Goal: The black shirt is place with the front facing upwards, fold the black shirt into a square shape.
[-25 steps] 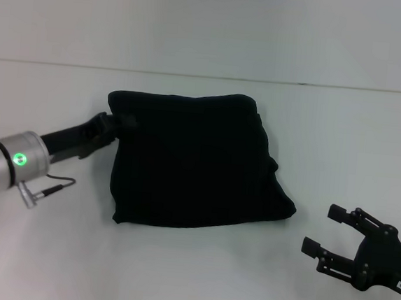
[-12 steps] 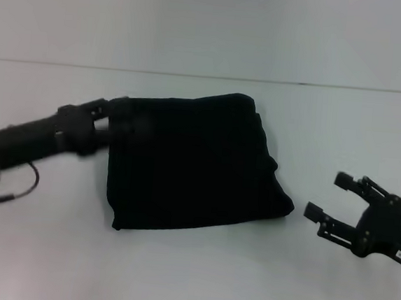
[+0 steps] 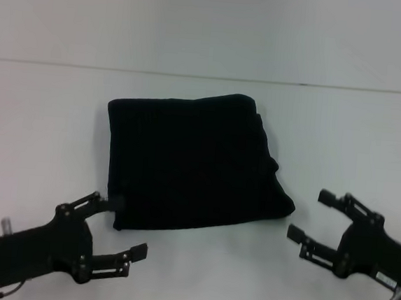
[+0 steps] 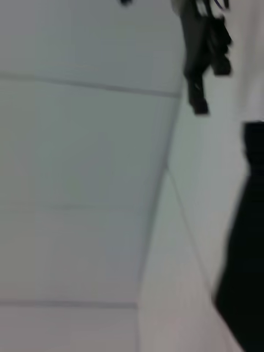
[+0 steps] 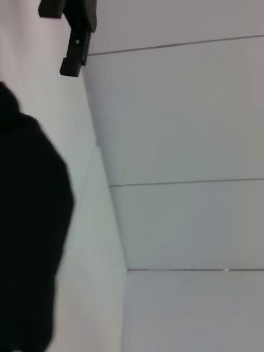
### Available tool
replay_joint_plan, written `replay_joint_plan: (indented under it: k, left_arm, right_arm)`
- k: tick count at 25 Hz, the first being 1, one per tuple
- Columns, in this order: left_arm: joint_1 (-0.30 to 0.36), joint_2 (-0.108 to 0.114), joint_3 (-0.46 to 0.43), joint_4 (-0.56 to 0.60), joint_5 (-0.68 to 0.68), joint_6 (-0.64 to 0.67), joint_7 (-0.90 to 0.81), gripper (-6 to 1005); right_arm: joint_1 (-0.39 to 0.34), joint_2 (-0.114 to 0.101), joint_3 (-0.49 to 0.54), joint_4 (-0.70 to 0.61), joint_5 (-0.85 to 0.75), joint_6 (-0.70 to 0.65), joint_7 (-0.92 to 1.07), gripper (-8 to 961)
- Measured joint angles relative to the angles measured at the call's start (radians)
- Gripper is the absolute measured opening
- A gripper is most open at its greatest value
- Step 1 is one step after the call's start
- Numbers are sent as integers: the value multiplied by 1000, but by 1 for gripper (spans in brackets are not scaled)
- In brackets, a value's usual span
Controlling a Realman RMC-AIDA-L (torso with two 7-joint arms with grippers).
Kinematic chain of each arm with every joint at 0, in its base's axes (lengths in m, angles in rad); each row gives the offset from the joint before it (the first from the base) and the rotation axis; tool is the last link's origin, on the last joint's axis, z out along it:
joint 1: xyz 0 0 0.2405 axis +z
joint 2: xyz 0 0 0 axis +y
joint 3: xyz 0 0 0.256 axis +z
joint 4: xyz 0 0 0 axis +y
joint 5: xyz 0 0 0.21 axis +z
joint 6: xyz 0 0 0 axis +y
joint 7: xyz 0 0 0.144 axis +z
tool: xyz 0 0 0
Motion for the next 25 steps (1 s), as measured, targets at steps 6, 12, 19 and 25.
replay_joint_plan:
  k: [6, 12, 19, 25]
  left_arm:
    - [32, -11, -6, -14, 29, -77, -6, 948]
    - [24, -7, -7, -23, 34, -98, -19, 949]
    - [23, -7, -7, -23, 34, -90, -20, 949]
    - [23, -7, -7, -23, 35, -88, -19, 948]
  right_arm:
    - [-51, 0, -2, 51, -2, 54, -69, 928]
    - [-58, -1, -3, 55, -2, 62, -72, 927]
    - [-51, -2, -3, 52, -2, 57, -72, 927]
    - [-51, -2, -3, 50, -2, 52, -72, 927]
